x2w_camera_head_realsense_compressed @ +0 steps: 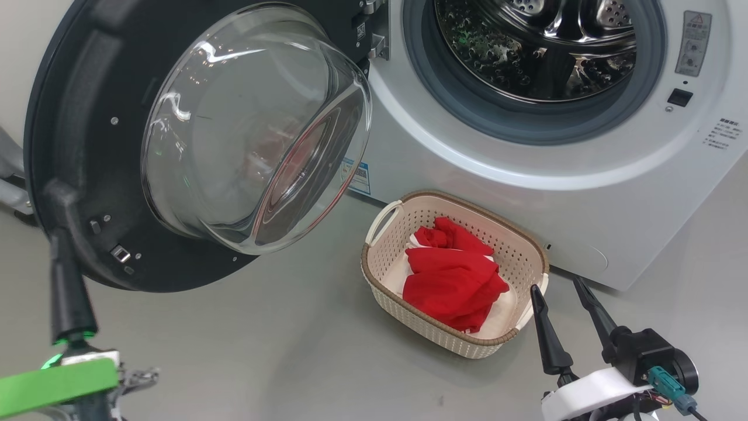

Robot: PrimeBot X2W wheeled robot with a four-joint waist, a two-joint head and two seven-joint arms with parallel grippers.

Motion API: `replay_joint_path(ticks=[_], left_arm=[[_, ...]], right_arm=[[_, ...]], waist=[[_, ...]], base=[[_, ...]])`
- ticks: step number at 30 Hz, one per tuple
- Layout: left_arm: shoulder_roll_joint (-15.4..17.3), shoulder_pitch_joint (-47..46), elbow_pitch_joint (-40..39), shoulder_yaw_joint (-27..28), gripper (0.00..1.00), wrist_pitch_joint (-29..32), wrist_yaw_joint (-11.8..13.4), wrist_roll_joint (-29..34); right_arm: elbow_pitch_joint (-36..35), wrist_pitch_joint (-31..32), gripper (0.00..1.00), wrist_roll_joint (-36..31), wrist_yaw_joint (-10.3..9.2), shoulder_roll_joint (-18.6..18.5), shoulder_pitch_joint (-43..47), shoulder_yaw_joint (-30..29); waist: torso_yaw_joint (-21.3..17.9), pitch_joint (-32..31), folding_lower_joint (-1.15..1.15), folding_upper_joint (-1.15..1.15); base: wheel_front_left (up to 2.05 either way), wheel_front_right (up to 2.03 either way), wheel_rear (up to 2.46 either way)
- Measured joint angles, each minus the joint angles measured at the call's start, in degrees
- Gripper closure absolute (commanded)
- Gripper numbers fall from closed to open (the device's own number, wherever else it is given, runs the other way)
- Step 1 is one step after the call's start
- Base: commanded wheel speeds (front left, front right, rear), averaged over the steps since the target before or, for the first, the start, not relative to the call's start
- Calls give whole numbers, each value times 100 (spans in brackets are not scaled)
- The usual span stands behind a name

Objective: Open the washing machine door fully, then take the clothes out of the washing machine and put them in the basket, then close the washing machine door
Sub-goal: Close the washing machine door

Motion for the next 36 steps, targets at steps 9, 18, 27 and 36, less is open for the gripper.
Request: replay_joint_path(ticks=[9,18,27,36], left_arm=[[159,-527,-252,1154,100,-48,-94,-349],[909,-1019,673,1772,100,492,104,-1110],[1490,-1216,1972,1758,100,1579,527,-1876],[1521,-1599,2794,1711,100,2395,679,-2644]], right_arm=[[-30,0,0,0,-2,-46,-41,-37],[-35,0,0,-7,7,-75,-48,-10],[-65,85,0,-49,58,-120,-92,85],[-103,160,0,-51,125,-180,-206,110]], waist=[[39,54,0,0],[42,120,0,0],[-63,215,0,0],[-216,338,0,0]], base=[[0,0,0],[0,0,0],[0,0,0],[0,0,0]])
